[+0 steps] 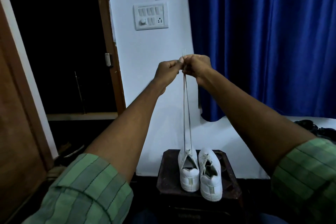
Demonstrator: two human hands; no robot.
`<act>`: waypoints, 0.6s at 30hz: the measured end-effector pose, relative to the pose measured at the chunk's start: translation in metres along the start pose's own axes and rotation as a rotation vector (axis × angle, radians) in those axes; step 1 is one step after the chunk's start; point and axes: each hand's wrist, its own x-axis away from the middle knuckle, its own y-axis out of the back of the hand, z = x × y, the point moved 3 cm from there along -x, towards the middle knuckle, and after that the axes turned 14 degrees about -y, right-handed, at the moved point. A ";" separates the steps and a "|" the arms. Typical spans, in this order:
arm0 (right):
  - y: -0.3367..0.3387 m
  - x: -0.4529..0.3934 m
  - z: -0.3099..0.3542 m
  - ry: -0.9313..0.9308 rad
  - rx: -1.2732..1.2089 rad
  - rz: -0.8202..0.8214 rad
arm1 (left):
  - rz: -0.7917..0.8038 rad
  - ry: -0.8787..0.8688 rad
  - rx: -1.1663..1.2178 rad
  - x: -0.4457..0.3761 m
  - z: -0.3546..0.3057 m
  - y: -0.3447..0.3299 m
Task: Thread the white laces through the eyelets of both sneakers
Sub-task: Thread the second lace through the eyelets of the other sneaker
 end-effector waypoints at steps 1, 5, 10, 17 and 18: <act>0.000 0.000 -0.001 -0.006 0.008 -0.002 | 0.042 -0.003 -0.026 0.003 0.005 -0.003; -0.001 0.000 -0.002 -0.018 -0.032 0.047 | 0.156 -0.014 -0.046 0.016 0.021 -0.019; -0.004 -0.003 0.012 0.027 -0.020 0.030 | 0.239 -0.016 -0.019 0.036 0.033 -0.039; -0.004 -0.006 0.021 0.016 -0.035 0.036 | 0.397 0.090 -0.112 0.066 0.074 -0.060; -0.003 -0.006 0.019 0.014 0.008 0.032 | 0.411 0.108 -0.113 0.071 0.081 -0.061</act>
